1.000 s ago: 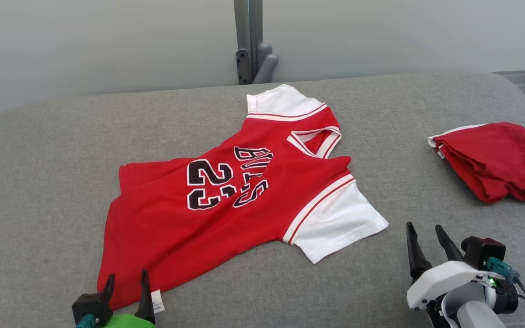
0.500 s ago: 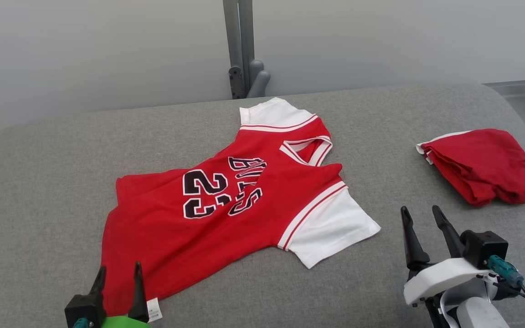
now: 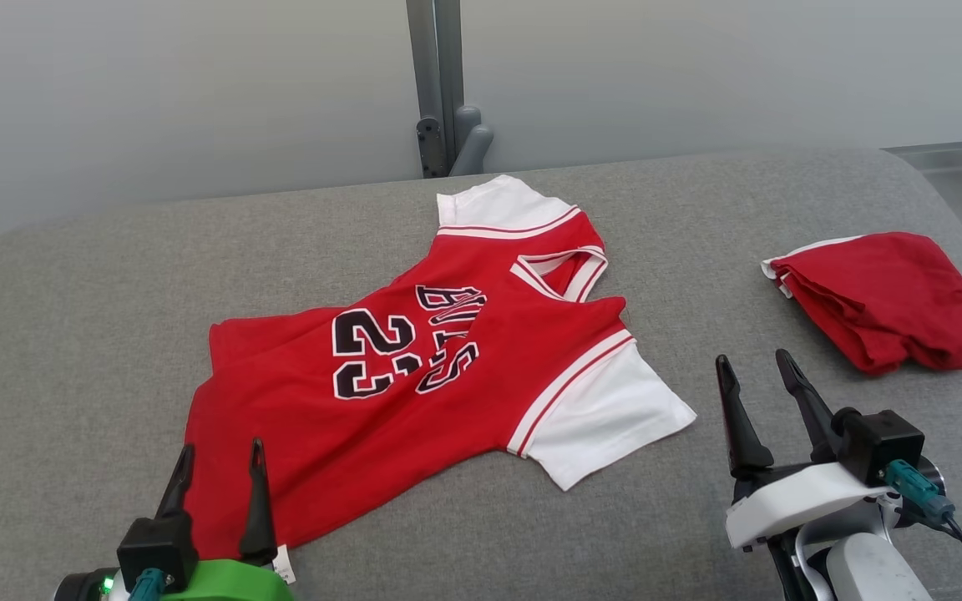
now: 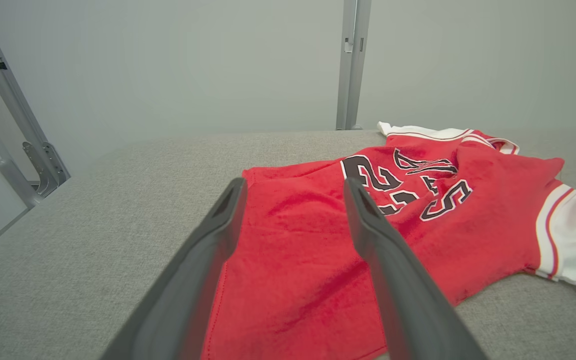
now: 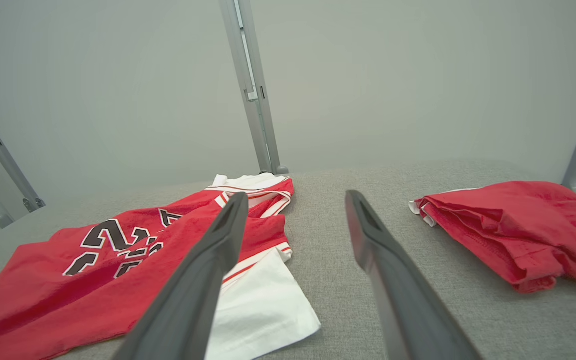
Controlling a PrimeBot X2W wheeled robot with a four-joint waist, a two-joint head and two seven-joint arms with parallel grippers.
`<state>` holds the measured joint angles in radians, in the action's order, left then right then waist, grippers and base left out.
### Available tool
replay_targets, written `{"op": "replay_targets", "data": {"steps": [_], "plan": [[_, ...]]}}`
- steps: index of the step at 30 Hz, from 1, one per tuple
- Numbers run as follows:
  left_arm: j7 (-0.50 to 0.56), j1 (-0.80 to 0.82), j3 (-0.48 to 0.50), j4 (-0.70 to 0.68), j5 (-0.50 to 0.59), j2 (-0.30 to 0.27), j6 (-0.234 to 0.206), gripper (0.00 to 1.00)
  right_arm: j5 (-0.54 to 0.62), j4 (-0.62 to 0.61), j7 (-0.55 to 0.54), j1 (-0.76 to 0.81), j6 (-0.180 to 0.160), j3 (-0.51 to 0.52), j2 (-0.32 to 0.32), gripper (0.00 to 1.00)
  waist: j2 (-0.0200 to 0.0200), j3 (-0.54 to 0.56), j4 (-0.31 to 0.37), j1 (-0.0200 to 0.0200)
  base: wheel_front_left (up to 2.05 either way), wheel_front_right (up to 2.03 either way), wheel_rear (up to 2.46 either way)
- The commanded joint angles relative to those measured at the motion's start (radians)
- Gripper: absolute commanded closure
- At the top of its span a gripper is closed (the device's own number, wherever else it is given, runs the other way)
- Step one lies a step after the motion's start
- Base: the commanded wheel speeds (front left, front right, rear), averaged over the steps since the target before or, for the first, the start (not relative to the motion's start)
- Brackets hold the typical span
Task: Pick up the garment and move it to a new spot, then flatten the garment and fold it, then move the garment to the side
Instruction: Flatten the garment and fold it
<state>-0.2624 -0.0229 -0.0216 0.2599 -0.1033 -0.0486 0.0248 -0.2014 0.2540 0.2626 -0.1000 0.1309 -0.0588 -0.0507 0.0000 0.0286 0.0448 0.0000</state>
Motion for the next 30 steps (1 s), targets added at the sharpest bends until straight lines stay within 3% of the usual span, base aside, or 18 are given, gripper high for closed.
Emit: {"op": "replay_targets", "data": {"steps": [1, 17, 30], "plan": [[-0.003, -0.006, -0.002, -0.008, 0.002, -0.004, -0.006, 0.00, -0.002, -0.005, 0.003, 0.012, -0.001, -0.003, -0.001, 0.00, 0.0000, -0.001, 0.000, 0.0000, 0.00, 0.00, 0.00], [-0.003, -0.010, -0.006, 0.045, -0.037, -0.004, -0.025, 0.00, -0.007, 0.041, 0.003, -0.001, -0.001, -0.006, -0.001, 0.00, 0.0000, -0.026, -0.006, 0.0000, 0.00, 0.00, 0.00], [-0.003, 0.058, 0.040, 0.207, -0.112, -0.004, -0.058, 0.00, -0.008, 0.082, 0.003, -0.065, -0.001, -0.020, -0.002, 0.00, 0.0000, -0.149, -0.019, 0.0000, 0.00, 0.00, 0.00]]}}
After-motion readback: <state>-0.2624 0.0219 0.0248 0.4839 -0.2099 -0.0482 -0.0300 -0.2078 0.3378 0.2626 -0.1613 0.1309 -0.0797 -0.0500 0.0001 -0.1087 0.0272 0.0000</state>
